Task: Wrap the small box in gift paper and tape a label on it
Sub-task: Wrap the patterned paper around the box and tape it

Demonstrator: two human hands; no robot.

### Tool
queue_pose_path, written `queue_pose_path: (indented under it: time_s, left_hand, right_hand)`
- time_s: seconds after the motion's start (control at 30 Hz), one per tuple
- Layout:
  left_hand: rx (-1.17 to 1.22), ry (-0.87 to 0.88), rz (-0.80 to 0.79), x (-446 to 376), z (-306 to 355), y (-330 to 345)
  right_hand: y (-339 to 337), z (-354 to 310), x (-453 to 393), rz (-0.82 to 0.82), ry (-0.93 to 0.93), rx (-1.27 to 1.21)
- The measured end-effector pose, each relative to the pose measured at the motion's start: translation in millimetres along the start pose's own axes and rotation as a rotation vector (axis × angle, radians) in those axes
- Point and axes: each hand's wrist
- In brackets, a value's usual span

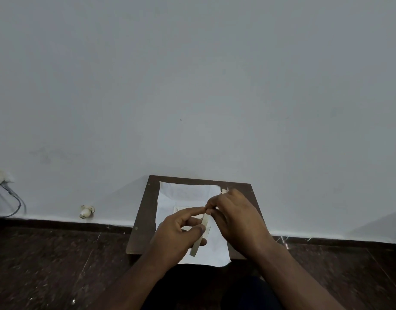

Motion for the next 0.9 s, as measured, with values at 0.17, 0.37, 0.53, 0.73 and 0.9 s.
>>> queue_pose_path:
  time_s: [0.17, 0.37, 0.53, 0.73, 0.9]
  left_hand:
    - [0.032, -0.018, -0.007, -1, 1, -1]
    - [0.083, -0.026, 0.016, -1, 0, -2]
    - [0.065, -0.036, -0.002, -2, -2, -3]
    - [-0.005, -0.017, -0.010, -3, -5, -4]
    - [-0.136, 0.036, -0.043, -3, -9, -2]
  right_hand:
    - [-4, 0, -1, -0.064, 0.063, -0.072]
    - [-15, 0, -5, -0.291, 0.298, -0.384]
    - [-20, 0, -7, -0.336, 0.344, -0.424]
    - [-23, -1, -10, -0.408, 0.262, -0.256]
    - [-23, -2, -11, -0.403, 0.239, -0.222]
Point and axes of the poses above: each hand's wrist, its own x-axis away from the middle knuckle, its own y-axis out of the palm, z = x × y, and after that the axes turned 9 degrees about y, right-handed
